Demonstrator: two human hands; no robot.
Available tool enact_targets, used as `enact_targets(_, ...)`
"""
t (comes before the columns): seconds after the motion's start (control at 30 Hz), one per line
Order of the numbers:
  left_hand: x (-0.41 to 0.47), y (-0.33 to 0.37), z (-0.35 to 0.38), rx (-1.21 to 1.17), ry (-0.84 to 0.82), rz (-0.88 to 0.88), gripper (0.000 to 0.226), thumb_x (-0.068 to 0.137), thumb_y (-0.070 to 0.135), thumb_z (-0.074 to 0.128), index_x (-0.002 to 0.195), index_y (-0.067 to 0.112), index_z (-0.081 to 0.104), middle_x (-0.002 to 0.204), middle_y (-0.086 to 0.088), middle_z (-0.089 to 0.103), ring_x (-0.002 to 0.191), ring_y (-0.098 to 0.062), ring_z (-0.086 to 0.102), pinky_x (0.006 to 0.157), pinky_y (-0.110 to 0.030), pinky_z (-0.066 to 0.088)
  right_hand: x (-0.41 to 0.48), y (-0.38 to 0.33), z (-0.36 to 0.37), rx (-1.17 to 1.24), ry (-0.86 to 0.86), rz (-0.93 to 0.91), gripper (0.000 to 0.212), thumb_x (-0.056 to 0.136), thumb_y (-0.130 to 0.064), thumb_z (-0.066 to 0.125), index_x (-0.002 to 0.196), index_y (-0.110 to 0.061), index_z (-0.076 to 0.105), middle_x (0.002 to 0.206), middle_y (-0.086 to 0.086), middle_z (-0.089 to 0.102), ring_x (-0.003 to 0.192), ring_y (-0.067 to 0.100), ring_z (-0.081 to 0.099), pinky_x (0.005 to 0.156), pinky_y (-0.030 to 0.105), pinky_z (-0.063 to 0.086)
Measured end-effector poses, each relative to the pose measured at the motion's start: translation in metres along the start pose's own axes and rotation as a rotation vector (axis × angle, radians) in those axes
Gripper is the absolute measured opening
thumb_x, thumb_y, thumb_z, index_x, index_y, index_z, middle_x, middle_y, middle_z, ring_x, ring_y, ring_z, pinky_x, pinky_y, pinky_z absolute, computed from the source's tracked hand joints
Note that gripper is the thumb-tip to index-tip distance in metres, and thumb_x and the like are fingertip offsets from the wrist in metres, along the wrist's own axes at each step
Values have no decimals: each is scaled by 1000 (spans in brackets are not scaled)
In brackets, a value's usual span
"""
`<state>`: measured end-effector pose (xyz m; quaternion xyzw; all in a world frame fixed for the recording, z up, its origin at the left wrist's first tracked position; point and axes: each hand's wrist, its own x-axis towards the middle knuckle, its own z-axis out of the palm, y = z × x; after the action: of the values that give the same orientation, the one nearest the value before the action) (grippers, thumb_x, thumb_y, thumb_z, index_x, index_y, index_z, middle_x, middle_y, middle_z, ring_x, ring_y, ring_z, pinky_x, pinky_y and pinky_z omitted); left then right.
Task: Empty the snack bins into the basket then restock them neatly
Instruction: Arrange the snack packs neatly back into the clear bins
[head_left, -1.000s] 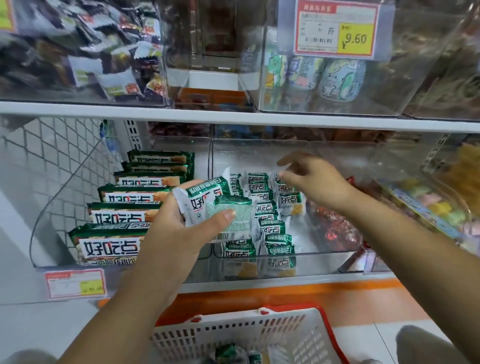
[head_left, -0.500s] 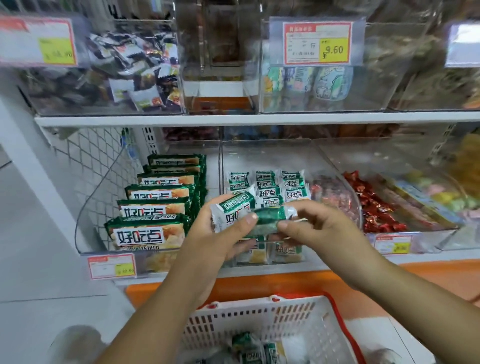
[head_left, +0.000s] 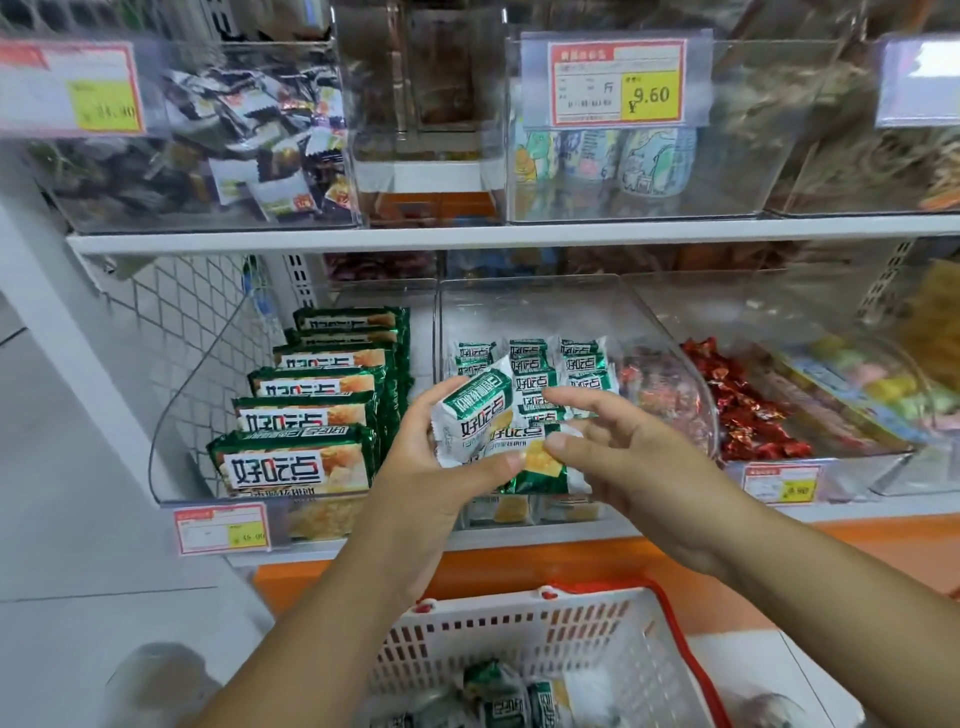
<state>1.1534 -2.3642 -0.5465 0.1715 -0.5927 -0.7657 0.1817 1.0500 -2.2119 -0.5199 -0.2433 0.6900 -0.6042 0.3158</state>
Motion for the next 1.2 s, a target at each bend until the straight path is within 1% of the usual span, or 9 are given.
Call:
enact_targets(0.1,2,2,4,-102,25,0,53,79,14,72,129,21,55,113,-3,72,103,-21,69,80,-34,57,7,1,-2,-27,-14,1,52,77,-13,76,119,-39,63,132,-8,52,94,4,61,80,25,48)
enact_targets(0.23,6,4,0,-163,150,-15,30,95,8,58,124,16,58,114,-4,71,105,-19,69,80,-32,59,14,-2,-11,-44,-25,-34,49,81,1,69,122,-26,62,68,-18,63,63,3,60,82,27,47)
enact_targets(0.33,6,5,-1,-180,150,-37,35,94,8,60,127,15,55,106,-7,70,106,-22,69,87,-44,58,21,-6,-21,-5,19,-54,46,77,-4,75,117,-24,68,77,17,55,73,22,55,89,36,45)
enact_targets(0.47,8,3,1,-63,59,-44,52,78,7,74,126,19,56,107,-5,74,100,-21,72,89,-41,57,27,-6,-17,-116,39,-100,39,78,2,73,109,-21,68,64,2,60,60,12,55,66,21,50)
enact_targets(0.6,14,1,2,25,102,-23,43,83,2,72,120,20,58,104,-5,75,97,-21,72,86,-40,59,33,-12,-11,-310,6,-138,33,81,-8,73,109,-24,65,99,-4,69,70,15,63,74,35,55)
enact_targets(0.77,19,1,0,96,130,-4,31,90,15,67,117,29,59,107,-3,72,90,-14,73,80,-35,60,67,-43,-62,-511,87,-122,31,82,-11,72,106,-30,69,86,-1,73,65,9,64,64,22,48)
enact_targets(0.87,19,-2,-4,238,136,18,26,90,25,67,108,42,59,100,4,73,82,-9,73,80,-40,61,105,-48,-91,-1093,126,-119,35,78,-18,76,110,-27,65,87,-7,69,57,-2,59,55,14,44)
enact_targets(0.97,19,1,-9,334,148,33,23,89,38,65,108,47,57,91,10,74,78,-5,71,78,-36,57,139,-36,-104,-1590,-67,-69,46,81,-27,74,124,-28,58,118,0,63,94,17,59,80,28,49)
enact_targets(1.2,22,2,-14,359,144,13,31,85,47,67,115,41,59,90,14,73,80,-2,70,76,-33,51,175,0,-90,-1712,-236,83,57,80,-22,75,133,-27,52,128,2,59,100,21,59,78,26,44)
